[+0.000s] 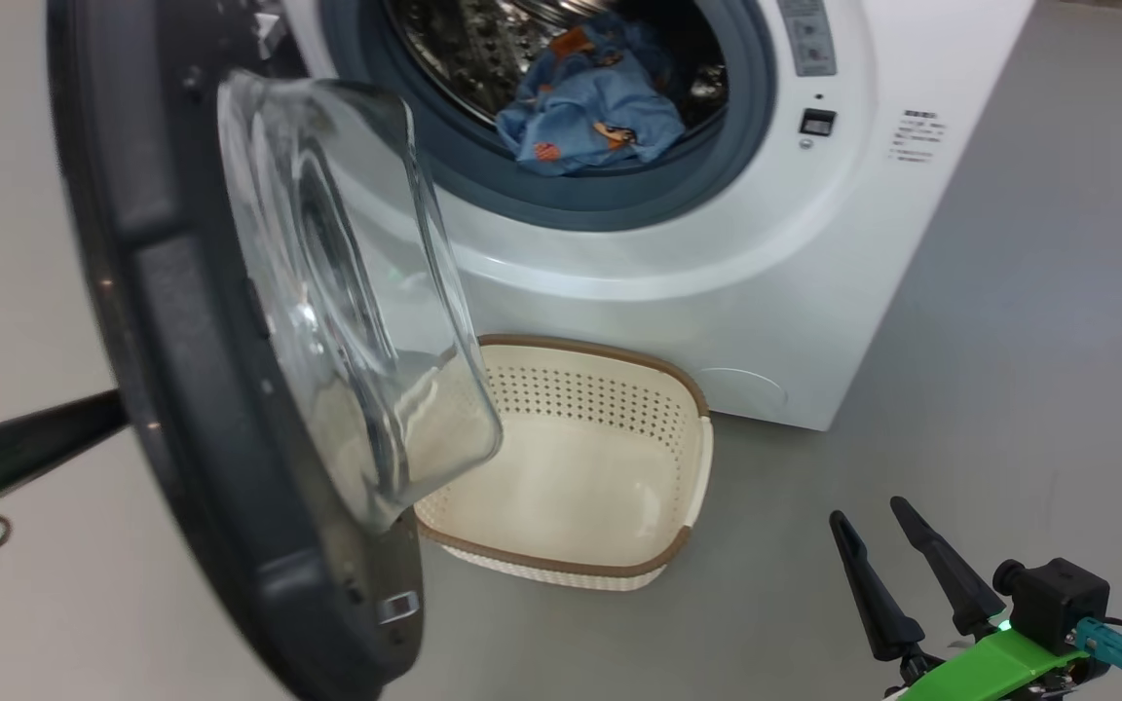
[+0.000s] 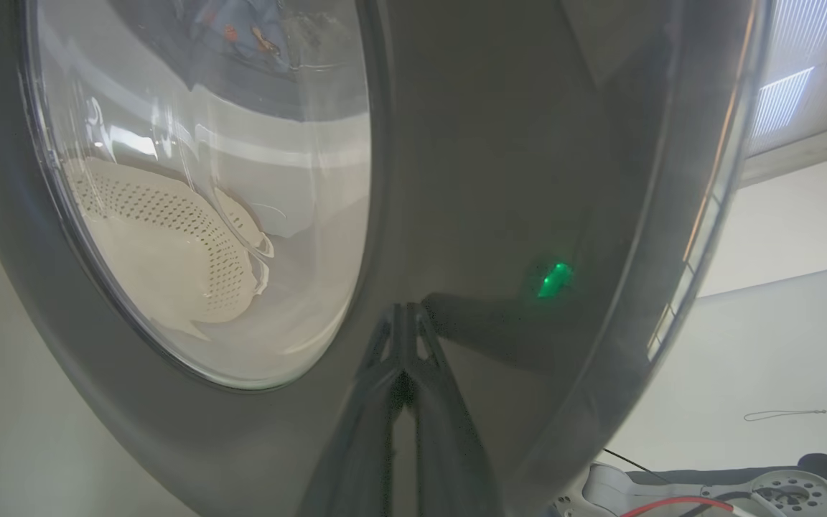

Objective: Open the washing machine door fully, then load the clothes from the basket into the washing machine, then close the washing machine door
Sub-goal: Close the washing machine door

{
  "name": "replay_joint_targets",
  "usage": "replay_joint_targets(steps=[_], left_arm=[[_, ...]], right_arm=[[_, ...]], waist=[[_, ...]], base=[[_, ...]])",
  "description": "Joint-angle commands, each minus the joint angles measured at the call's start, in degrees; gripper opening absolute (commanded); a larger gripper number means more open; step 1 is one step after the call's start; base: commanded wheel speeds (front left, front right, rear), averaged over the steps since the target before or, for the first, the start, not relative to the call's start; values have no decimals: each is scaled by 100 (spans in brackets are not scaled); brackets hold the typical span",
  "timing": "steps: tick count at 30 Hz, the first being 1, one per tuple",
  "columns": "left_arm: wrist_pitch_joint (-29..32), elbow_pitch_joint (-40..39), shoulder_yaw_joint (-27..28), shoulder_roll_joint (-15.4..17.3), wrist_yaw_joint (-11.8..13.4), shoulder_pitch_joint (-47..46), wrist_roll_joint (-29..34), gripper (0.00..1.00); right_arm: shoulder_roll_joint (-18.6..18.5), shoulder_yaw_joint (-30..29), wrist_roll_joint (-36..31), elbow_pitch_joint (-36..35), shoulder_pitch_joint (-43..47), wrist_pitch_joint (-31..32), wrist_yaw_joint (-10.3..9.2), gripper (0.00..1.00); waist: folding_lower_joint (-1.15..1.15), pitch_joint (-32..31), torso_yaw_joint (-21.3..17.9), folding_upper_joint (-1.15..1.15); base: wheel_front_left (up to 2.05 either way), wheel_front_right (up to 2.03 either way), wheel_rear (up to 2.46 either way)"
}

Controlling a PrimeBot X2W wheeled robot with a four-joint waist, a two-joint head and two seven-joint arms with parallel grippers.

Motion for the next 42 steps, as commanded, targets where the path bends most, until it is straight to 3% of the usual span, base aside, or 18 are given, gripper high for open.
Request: replay_joint_targets(steps=[1, 11, 20, 29, 40, 41, 42], left_arm=[[65, -236, 196, 161, -43, -397, 54, 0], [32, -261, -187, -608, -43, -1101, 403, 0], [-568, 21, -244, -980, -43, -1639, 868, 0], [-1058, 143, -278, -906, -43, -1682, 1046, 0], [-1538, -34, -290, -645, -43, -694, 1028, 0], [-1595, -43, -273, -627, -43, -596, 1017, 4], [-1658, -49, -251, -614, -43, -499, 1007, 16]], right_arm=[[2, 72, -55, -152, -103, -27, 9, 100], [194, -81, -119, -232, -203, -27, 9, 100], [356, -198, -170, -294, -283, -27, 9, 100], [427, -282, -185, -330, -235, -27, 9, 100], [353, -297, -168, -306, -101, -27, 9, 100], [339, -295, -161, -301, -91, -27, 9, 100], [326, -291, -155, -297, -79, -27, 9, 100]], waist=[[0, 36, -165, 0], [0, 218, -884, 0], [0, 361, -1584, 0], [0, 375, -1889, 0], [0, 138, -1618, 0], [0, 113, -1589, 0], [0, 89, -1564, 0]], base=[[0, 0, 0], [0, 0, 0], [0, 0, 0], [0, 0, 0], [0, 0, 0], [0, 0, 0], [0, 0, 0]])
